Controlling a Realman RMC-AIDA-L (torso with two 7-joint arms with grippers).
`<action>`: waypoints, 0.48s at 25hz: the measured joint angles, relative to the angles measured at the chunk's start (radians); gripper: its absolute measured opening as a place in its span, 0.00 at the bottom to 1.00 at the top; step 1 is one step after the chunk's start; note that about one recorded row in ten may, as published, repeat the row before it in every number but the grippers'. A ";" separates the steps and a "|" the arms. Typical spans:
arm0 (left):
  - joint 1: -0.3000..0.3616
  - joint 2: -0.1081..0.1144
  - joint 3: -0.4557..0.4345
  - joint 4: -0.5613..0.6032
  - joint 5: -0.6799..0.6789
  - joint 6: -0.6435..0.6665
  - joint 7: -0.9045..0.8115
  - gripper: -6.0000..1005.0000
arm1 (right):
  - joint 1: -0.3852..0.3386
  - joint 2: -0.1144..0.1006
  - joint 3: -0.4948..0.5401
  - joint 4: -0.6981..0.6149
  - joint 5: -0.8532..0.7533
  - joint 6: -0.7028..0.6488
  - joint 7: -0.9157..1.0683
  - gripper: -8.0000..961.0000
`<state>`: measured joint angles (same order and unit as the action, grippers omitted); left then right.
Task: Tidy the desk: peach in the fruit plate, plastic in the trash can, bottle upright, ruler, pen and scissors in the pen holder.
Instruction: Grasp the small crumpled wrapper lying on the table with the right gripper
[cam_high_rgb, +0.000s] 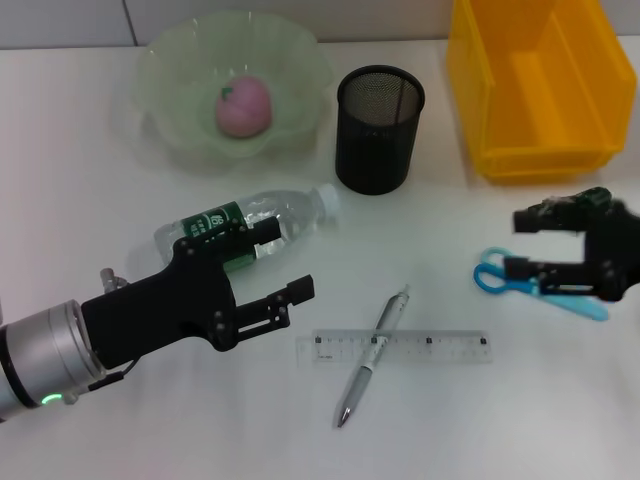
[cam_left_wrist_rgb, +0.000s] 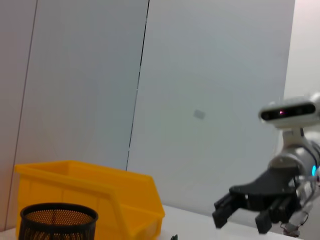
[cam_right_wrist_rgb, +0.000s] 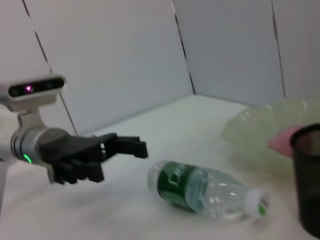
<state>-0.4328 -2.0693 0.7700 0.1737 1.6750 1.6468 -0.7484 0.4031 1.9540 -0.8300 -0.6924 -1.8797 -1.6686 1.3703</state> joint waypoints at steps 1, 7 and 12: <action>0.000 -0.001 0.000 -0.001 0.000 -0.003 0.000 0.77 | 0.011 0.000 0.030 -0.041 -0.046 -0.018 0.030 0.71; 0.005 -0.003 0.000 -0.005 -0.006 -0.011 0.004 0.77 | 0.102 0.000 0.088 -0.202 -0.308 -0.060 0.185 0.71; 0.009 -0.003 -0.001 -0.017 -0.005 -0.019 0.000 0.77 | 0.171 0.005 0.082 -0.303 -0.475 -0.062 0.263 0.71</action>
<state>-0.4240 -2.0722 0.7686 0.1569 1.6696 1.6278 -0.7483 0.5740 1.9587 -0.7478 -0.9958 -2.3547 -1.7309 1.6328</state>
